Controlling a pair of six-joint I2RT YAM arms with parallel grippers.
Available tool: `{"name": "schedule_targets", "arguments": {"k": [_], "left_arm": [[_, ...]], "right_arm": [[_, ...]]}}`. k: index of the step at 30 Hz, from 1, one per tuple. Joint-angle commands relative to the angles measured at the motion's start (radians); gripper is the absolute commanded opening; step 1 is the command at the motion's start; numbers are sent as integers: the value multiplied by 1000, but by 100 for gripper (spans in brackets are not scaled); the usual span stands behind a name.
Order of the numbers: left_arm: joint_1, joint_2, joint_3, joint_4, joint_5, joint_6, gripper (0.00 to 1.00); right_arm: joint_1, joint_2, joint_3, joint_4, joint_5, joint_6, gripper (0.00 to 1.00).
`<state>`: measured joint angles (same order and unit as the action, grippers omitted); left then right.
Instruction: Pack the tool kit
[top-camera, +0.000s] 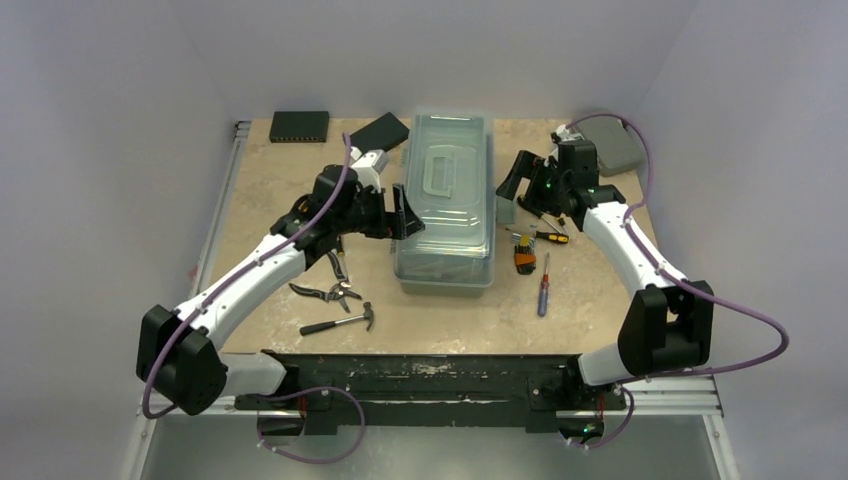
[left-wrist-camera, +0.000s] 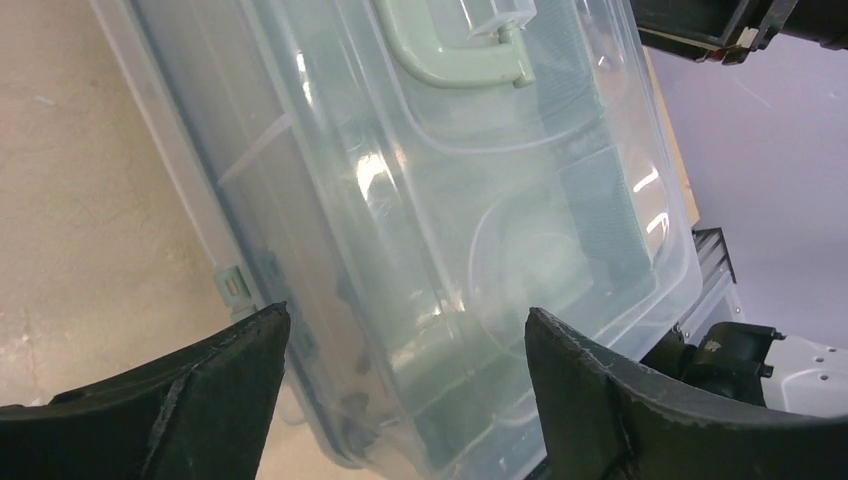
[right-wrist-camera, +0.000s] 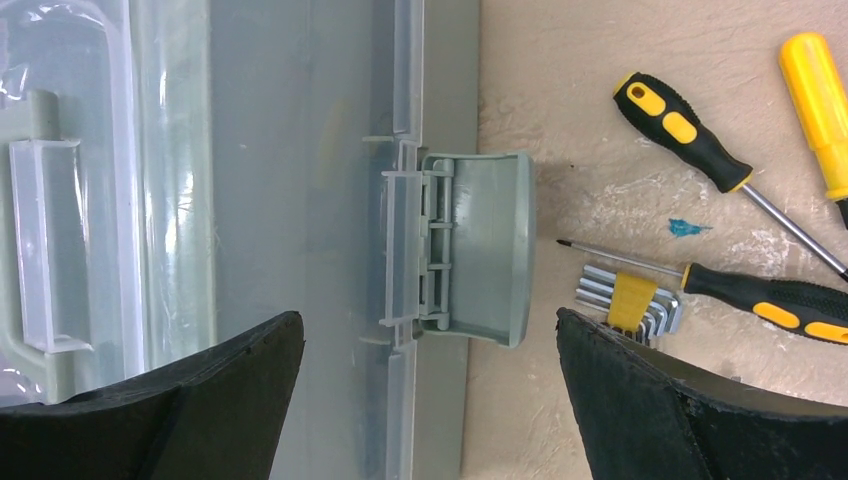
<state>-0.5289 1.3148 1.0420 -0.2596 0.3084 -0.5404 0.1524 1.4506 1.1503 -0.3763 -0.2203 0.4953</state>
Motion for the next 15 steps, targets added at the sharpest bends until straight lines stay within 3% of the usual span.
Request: {"name": "schedule_targets", "arguments": {"k": [1, 8, 15], "left_arm": [[25, -98, -21, -15, -71, -24, 84], [95, -161, -48, -30, -166, -63, 84], [121, -100, -2, -3, -113, -77, 86]], "right_arm": [[29, -40, 57, 17, -61, 0, 99], [28, -68, 75, 1, 4, 9, 99], [28, -86, 72, -4, 93, 27, 99]]}}
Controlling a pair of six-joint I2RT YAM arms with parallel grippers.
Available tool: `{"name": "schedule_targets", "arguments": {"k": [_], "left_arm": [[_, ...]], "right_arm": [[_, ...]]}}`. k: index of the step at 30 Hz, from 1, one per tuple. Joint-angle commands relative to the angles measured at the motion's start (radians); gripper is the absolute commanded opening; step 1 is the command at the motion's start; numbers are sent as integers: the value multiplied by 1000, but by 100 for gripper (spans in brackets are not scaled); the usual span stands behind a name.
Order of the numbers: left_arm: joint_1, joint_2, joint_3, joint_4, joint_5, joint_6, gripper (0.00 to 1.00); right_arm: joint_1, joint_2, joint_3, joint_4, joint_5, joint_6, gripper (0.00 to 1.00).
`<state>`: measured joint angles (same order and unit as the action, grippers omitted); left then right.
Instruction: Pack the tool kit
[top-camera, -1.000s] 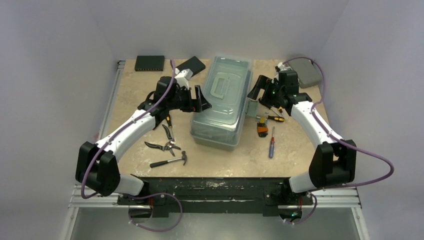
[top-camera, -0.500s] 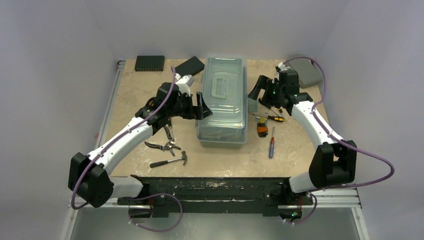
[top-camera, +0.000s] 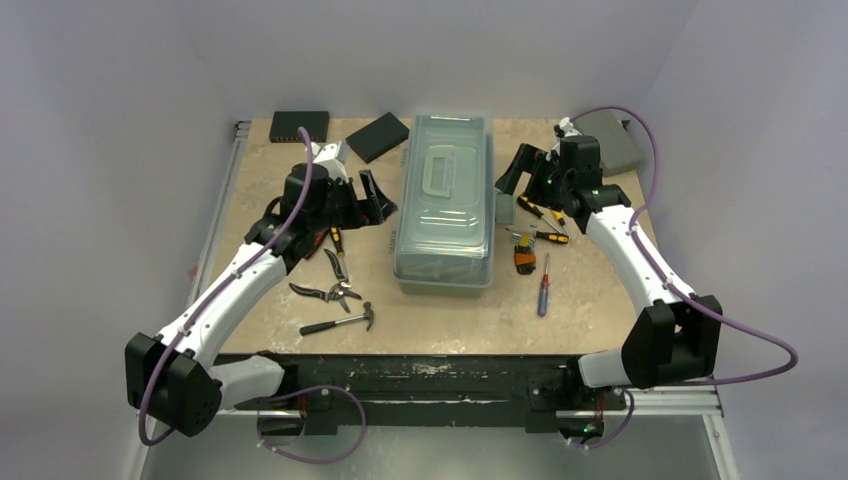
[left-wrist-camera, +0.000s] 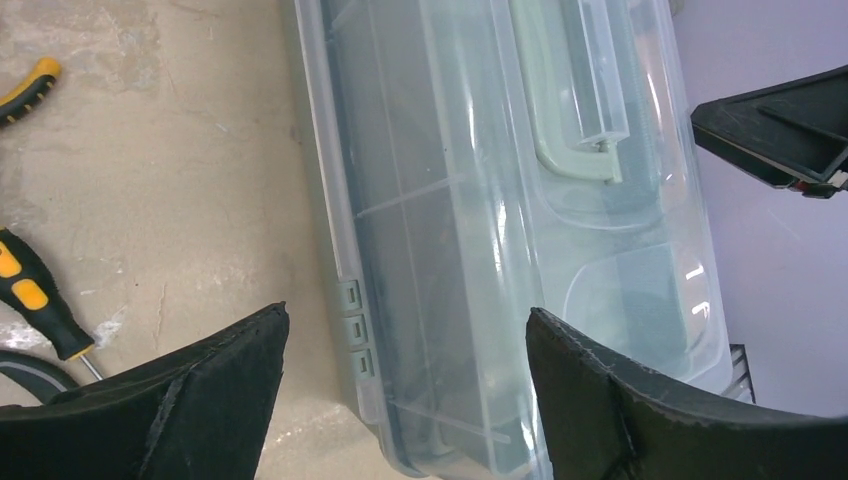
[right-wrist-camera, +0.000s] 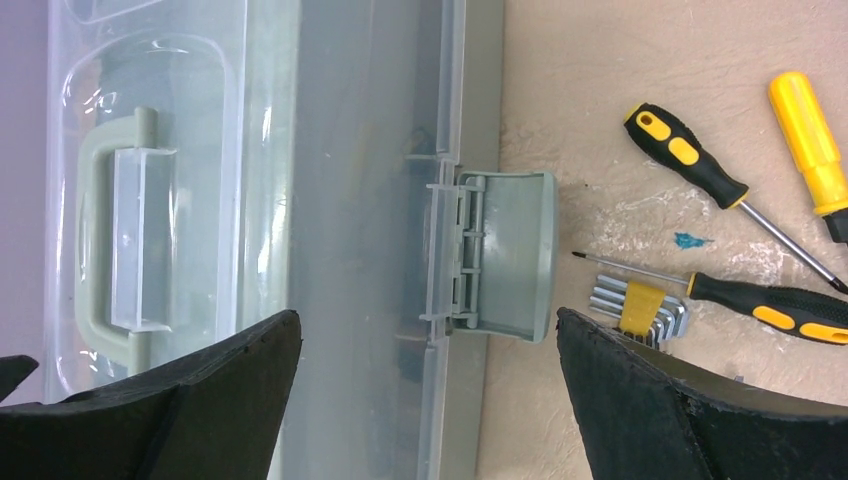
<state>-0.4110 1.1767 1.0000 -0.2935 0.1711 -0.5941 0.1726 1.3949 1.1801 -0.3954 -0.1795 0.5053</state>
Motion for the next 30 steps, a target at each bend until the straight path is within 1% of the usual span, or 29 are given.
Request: {"name": "schedule_targets", "arguments": {"k": [1, 4, 5, 6, 7, 11, 18, 23, 30], "left_arm": [[2, 62, 48, 38, 40, -27, 86], [2, 104, 63, 77, 82, -45, 88], [2, 119, 71, 87, 88, -52, 90], [2, 134, 81, 87, 90, -62, 98], [1, 152, 95, 84, 96, -70, 100], [0, 203, 140, 93, 120, -78, 100], [0, 247, 245, 52, 76, -44, 100], [0, 335, 347, 4, 60, -36, 98], [0, 443, 426, -19, 48, -50, 97]], "right_arm": [[8, -30, 44, 12, 57, 17, 99], [8, -26, 49, 1, 77, 17, 99], [7, -25, 48, 1, 79, 17, 99], [8, -25, 48, 3, 80, 17, 99], [8, -24, 49, 4, 80, 16, 99], [8, -20, 47, 5, 75, 16, 99], [8, -23, 28, 23, 52, 16, 99], [7, -17, 19, 33, 42, 15, 99], [8, 11, 37, 23, 22, 7, 99]]}}
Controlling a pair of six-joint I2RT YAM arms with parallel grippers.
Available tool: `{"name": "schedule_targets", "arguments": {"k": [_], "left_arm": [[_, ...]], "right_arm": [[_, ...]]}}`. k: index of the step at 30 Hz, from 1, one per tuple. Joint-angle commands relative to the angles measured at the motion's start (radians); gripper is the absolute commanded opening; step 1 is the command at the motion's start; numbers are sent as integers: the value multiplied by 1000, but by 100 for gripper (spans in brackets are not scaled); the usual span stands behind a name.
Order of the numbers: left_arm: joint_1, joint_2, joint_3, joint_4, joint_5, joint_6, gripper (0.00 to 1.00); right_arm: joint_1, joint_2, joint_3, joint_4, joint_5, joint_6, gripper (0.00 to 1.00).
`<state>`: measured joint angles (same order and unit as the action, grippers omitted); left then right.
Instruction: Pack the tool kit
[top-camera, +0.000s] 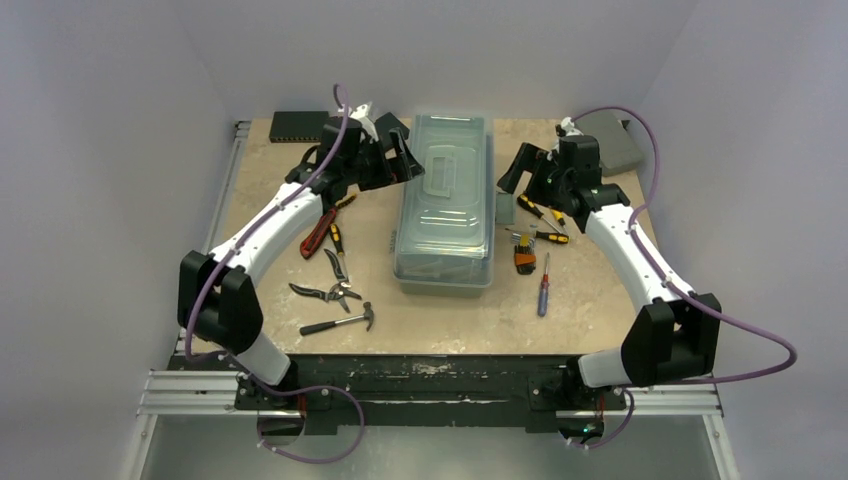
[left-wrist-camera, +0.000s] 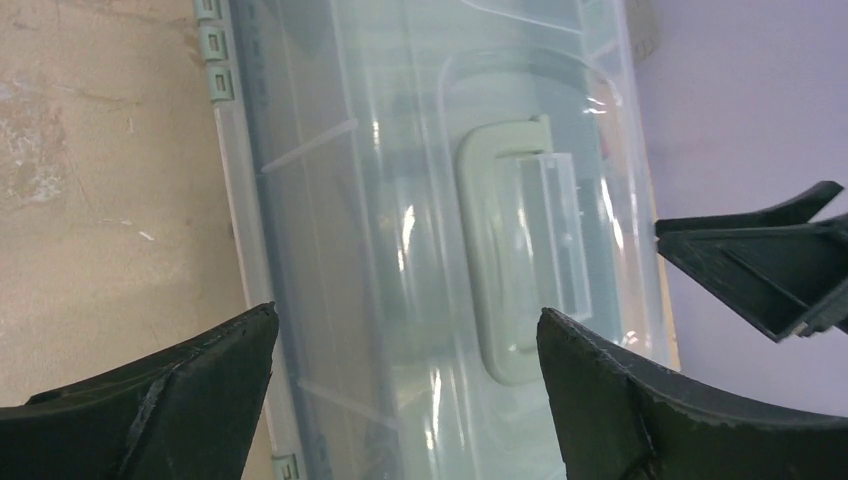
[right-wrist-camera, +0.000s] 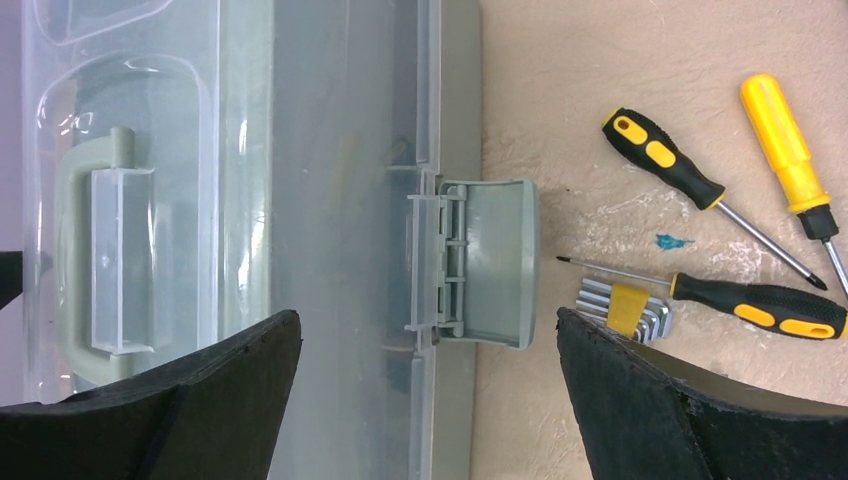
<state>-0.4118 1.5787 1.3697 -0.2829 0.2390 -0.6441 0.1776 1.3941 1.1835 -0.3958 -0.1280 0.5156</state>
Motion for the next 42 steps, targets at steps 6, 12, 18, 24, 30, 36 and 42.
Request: {"name": "schedule_targets", "arguments": {"k": [6, 12, 18, 24, 30, 36, 42], "left_arm": [[1, 131, 131, -56, 8, 6, 92], [1, 185, 124, -55, 42, 1, 90], [9, 187, 38, 18, 101, -31, 64], [35, 171, -28, 100, 185, -80, 42], [73, 153, -86, 191, 273, -139, 34], [101, 143, -139, 241, 319, -162, 26], [115, 133, -164, 257, 329, -163, 26]], "right_arm": [[4, 19, 38, 25, -38, -3, 99], [4, 34, 20, 42, -67, 8, 99], [21, 83, 29, 33, -67, 17, 99], [35, 88, 68, 14, -67, 12, 99], [33, 83, 120, -9, -76, 11, 99], [25, 96, 122, -4, -101, 24, 99], [23, 98, 121, 16, -158, 28, 99]]}}
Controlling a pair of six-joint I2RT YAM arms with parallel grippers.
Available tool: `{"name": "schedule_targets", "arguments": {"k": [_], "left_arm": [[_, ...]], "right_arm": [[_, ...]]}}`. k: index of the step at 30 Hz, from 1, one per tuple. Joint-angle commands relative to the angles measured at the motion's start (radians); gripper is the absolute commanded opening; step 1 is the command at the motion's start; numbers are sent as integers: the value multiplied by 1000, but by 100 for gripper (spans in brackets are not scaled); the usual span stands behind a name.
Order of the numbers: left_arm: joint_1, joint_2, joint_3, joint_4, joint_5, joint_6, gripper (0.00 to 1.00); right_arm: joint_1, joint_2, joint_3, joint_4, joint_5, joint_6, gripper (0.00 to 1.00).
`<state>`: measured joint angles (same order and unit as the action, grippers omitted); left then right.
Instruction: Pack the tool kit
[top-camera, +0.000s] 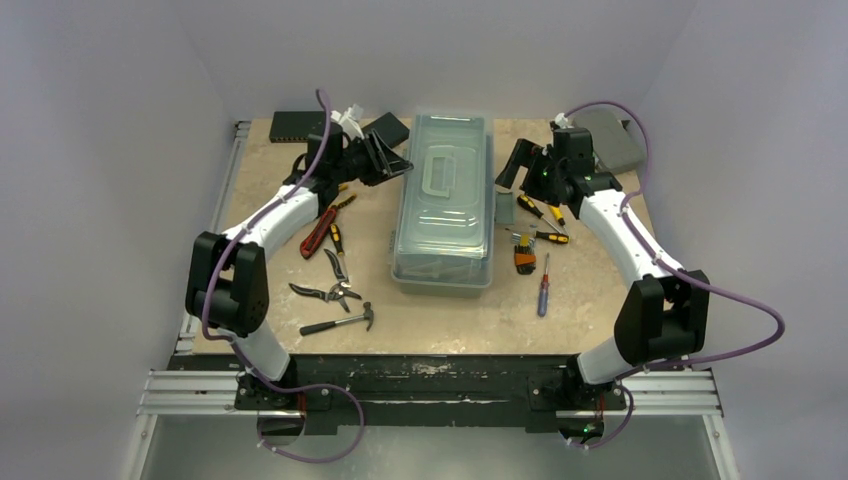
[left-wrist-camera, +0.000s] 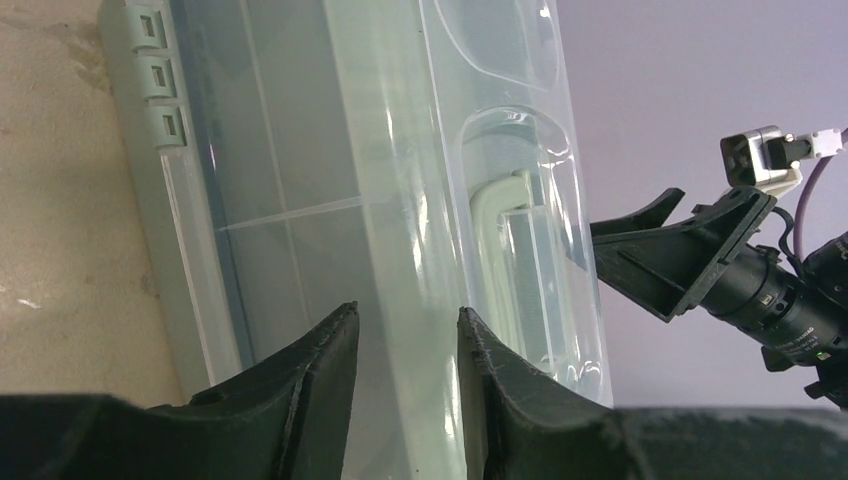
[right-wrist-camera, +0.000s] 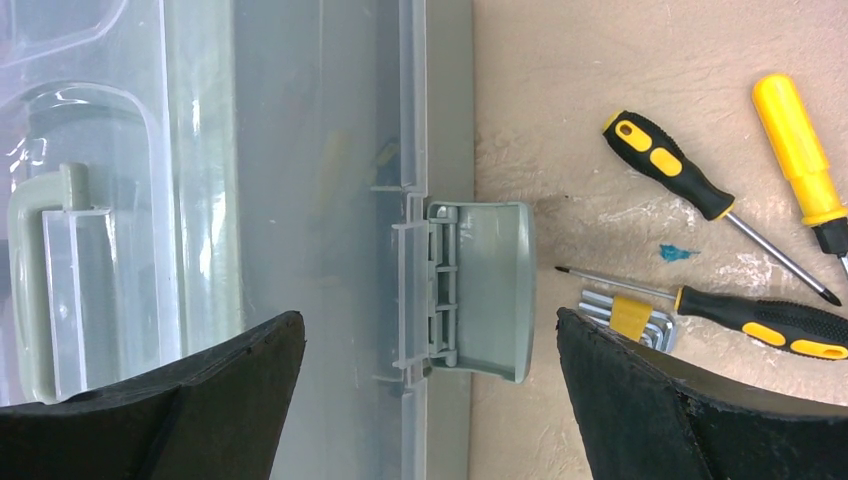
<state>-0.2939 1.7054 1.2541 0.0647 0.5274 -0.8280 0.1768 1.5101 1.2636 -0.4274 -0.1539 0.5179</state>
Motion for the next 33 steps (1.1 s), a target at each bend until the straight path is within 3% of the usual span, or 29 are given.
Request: {"name": "schedule_targets", "arguments": {"k": [1, 4, 12, 23, 33], "left_arm": [[-1, 7, -46, -92, 43, 22, 26], [-1, 11, -40, -95, 50, 23, 37], [-16, -14, 15, -195, 9, 85, 98], [-62, 51, 80, -255, -1, 110, 100], [-83, 32, 110, -329, -80, 148, 100]], "right_arm": [[24, -19, 41, 52, -147, 25, 99], [26, -24, 52, 49, -195, 27, 99], [36, -24, 57, 110, -333, 83, 98], [46, -10, 70, 122, -374, 100, 98], [99, 51, 99, -45, -94, 6, 97]]}}
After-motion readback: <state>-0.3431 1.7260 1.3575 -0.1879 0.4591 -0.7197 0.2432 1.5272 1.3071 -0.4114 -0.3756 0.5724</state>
